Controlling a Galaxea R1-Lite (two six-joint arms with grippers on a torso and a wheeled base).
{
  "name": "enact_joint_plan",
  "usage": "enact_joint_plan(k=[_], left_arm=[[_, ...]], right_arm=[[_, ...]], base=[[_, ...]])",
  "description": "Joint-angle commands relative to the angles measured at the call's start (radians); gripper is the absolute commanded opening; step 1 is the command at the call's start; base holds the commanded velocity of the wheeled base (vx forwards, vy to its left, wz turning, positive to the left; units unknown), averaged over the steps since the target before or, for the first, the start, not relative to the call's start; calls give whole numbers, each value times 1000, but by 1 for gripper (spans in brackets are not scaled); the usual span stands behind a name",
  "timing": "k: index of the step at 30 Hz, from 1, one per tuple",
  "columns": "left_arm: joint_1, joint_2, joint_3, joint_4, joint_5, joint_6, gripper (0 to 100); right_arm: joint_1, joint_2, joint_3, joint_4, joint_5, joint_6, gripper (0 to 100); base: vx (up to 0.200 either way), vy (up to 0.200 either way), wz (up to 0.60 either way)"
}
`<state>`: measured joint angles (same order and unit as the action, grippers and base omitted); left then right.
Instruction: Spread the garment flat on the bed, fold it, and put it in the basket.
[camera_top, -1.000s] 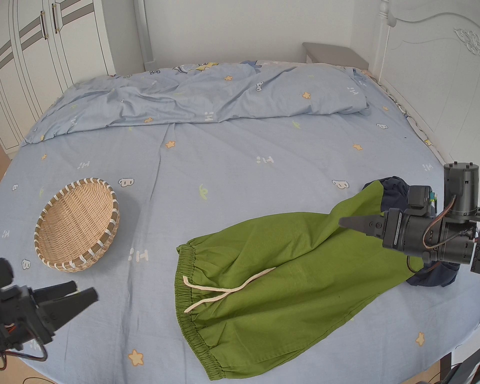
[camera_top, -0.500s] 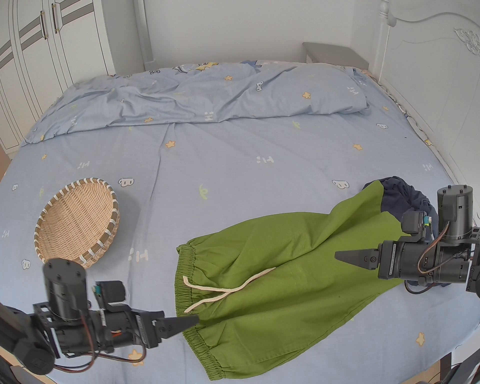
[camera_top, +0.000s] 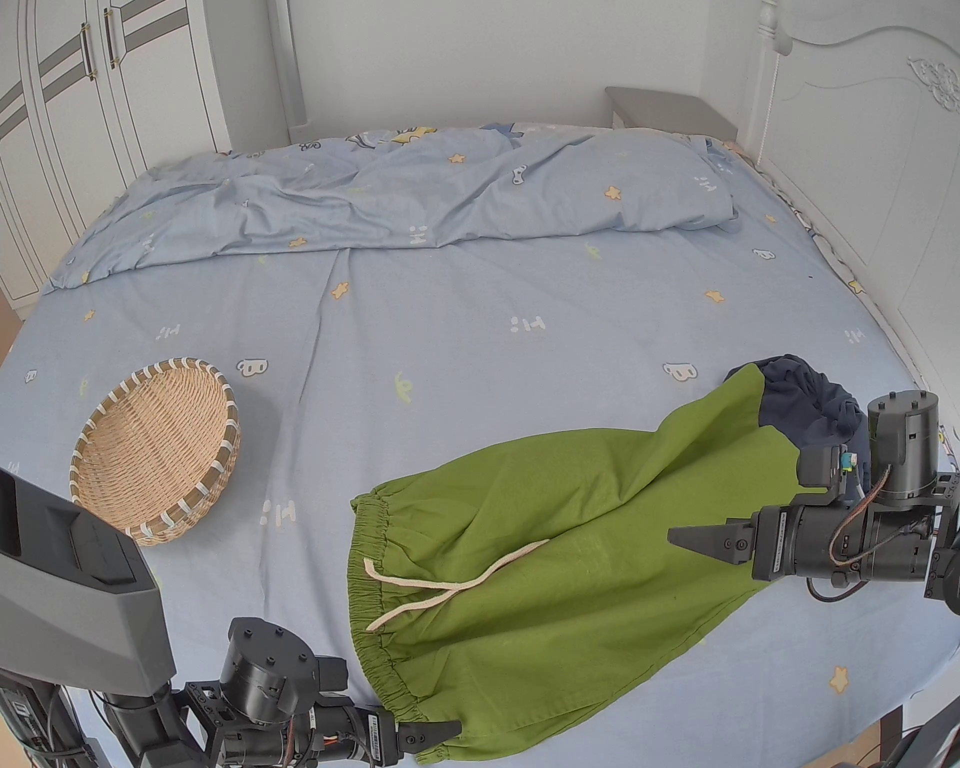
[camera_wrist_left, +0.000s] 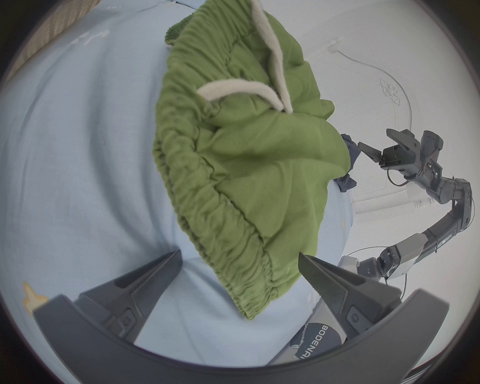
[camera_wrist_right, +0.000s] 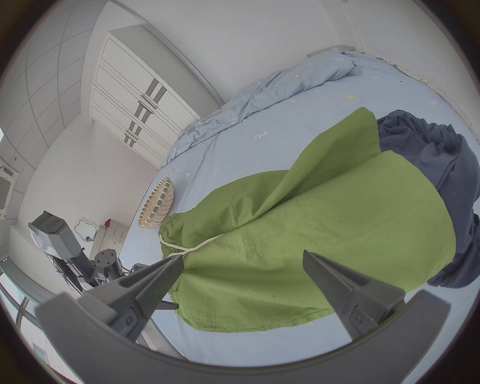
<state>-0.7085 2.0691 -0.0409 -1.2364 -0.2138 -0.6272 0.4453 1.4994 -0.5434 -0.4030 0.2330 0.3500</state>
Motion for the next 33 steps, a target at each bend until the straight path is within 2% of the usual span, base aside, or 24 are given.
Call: enact_joint_plan(k=[1, 3, 4, 7, 14, 26, 27, 33], left_arm=[[-55, -21, 41, -23, 5, -39, 100], [-55, -21, 41, -23, 5, -39, 100], [-55, -21, 41, -114, 10, -88, 100], [-48, -37, 41, -164, 13, -118, 100], [-45, -121, 41, -160, 14, -127, 100], [-40, -110, 41, -161, 14, -127, 100], [-40, -110, 41, -160, 13, -127, 0], [-32, -107, 41, -153, 13, -138, 0]], right_arm=[[-8, 19, 14, -10, 2, -11, 100], [-8, 19, 14, -10, 2, -11, 100], [-13, 19, 11, -16, -1, -8, 100], [-36, 18, 14, -27, 3, -9, 100], [-46, 19, 17, -33, 5, -11, 100], [-46, 16, 22, -33, 0, -9, 100], [-46, 16, 23, -33, 2, -8, 100], [-48, 13, 23, -33, 2, -8, 100]], base=[[0, 0, 0], [0, 0, 0], [0, 0, 0], [0, 0, 0], [0, 0, 0], [0, 0, 0], [0, 0, 0], [0, 0, 0]])
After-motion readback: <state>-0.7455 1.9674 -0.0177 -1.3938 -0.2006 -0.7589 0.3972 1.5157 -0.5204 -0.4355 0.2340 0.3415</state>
